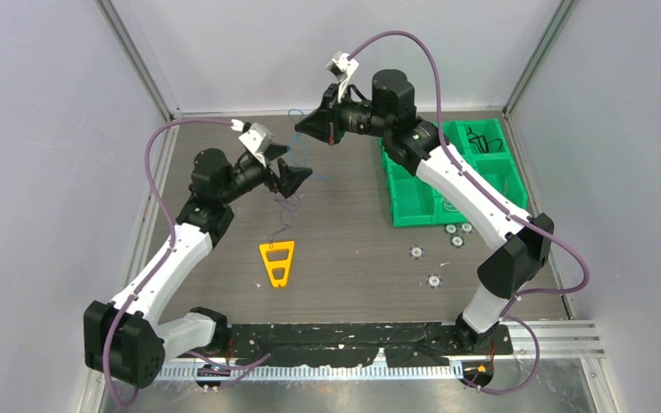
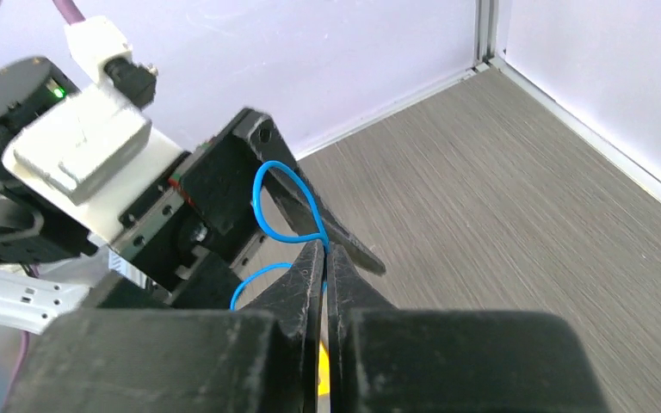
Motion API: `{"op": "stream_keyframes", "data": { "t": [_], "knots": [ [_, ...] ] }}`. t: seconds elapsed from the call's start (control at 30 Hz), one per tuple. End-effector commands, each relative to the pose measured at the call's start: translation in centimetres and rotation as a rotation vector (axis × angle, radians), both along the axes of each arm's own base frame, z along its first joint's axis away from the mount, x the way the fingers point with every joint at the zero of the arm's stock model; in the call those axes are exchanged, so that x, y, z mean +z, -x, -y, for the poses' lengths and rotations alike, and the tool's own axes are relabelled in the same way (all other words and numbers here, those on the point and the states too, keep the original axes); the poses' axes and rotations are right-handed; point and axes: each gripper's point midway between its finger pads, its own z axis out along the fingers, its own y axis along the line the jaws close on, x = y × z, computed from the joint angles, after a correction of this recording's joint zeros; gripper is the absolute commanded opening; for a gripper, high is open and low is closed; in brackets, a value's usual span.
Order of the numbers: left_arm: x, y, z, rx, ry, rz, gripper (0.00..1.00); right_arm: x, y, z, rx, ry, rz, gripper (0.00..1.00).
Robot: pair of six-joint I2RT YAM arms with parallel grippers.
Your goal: Untangle the cables
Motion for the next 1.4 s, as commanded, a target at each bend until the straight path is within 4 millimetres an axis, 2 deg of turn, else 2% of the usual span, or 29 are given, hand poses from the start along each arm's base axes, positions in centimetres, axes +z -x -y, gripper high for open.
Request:
{"op": "stream_keyframes", "data": {
  "t": [0.0,0.07,0.1,0.2,0.3,0.37,0.5,0.53,0.63,0.67,0.83,0.93,0.97,1.07,1.17,1.2,1.23,1.27,1.3,1.33,1.37],
  "knots": [
    [1.6,-1.7,1.0,0.033,-0.025,0.108,0.68,6.3,2.0,0.6,0.027,-0.130,0.065,0.05],
    [-2.4,-1.8,1.0,0.033,-0.053,-0.018,0.55,8.3,2.6,1.0,0.027,-0.179,0.067,0.05],
    [-4.8,-1.5,0.7,0.029,-0.074,-0.077,0.52,9.9,2.9,1.5,0.018,-0.205,0.093,0.05],
    [-11.4,0.5,-1.3,0.048,-0.097,-0.233,0.53,13.3,2.9,3.2,-0.029,-0.271,0.122,0.05],
    [-13.8,1.9,-2.9,0.066,-0.105,-0.298,0.55,16.2,1.8,6.0,-0.102,-0.323,0.148,0.05],
    [-14.7,2.4,-3.6,0.078,-0.127,-0.323,0.55,16.9,1.0,7.6,-0.137,-0.344,0.141,0.05],
    [-15.4,2.3,-4.3,0.090,-0.132,-0.374,0.56,16.8,-0.9,10.3,-0.201,-0.353,0.107,0.05],
    [-15.1,2.2,-4.4,0.094,-0.129,-0.372,0.61,16.3,-1.8,11.5,-0.236,-0.337,0.099,0.05],
    [-13.1,2.3,-4.3,0.089,-0.115,-0.328,0.78,13.6,-3.9,14.3,-0.323,-0.263,0.070,0.05],
    [-12.1,2.3,-4.3,0.088,-0.107,-0.308,0.83,12.9,-4.6,16.1,-0.372,-0.238,0.061,0.05],
    [-8.3,2.4,-4.5,0.097,-0.099,-0.238,0.99,6.4,-8.0,22.7,-0.555,-0.041,0.050,0.06],
    [-7.6,2.8,-4.6,0.098,-0.103,-0.257,1.00,1.6,-9.9,26.4,-0.637,0.086,0.038,0.05],
    [-7.6,2.8,-4.6,0.099,-0.102,-0.271,1.00,0.6,-10.9,28.1,-0.681,0.129,0.065,0.05],
    [-7.8,3.0,-4.5,0.098,-0.096,-0.313,1.00,-3.6,-13.1,31.2,-0.741,0.225,0.053,0.05],
    [-8.3,3.0,-4.5,0.105,-0.097,-0.344,1.00,-7.7,-16.3,34.8,-0.813,0.320,0.035,0.05],
    [-8.5,3.0,-4.7,0.113,-0.101,-0.351,1.00,-8.4,-17.1,35.5,-0.823,0.345,0.046,0.05],
    [-8.7,2.8,-4.9,0.128,-0.107,-0.356,1.00,-10.0,-18.3,36.7,-0.846,0.365,0.036,0.06],
    [-8.9,2.8,-5.0,0.140,-0.111,-0.360,1.00,-10.5,-18.9,37.2,-0.856,0.384,0.046,0.05],
    [-9.0,2.7,-5.2,0.148,-0.118,-0.363,1.00,-12.3,-20.0,38.1,-0.869,0.403,0.024,0.05],
    [-9.2,2.7,-5.3,0.156,-0.127,-0.366,1.00,-12.6,-20.6,38.5,-0.874,0.417,0.032,0.06],
    [-9.3,2.6,-5.5,0.163,-0.134,-0.368,1.00,-14.5,-21.6,39.2,-0.883,0.436,0.005,0.05]
  ]
}}
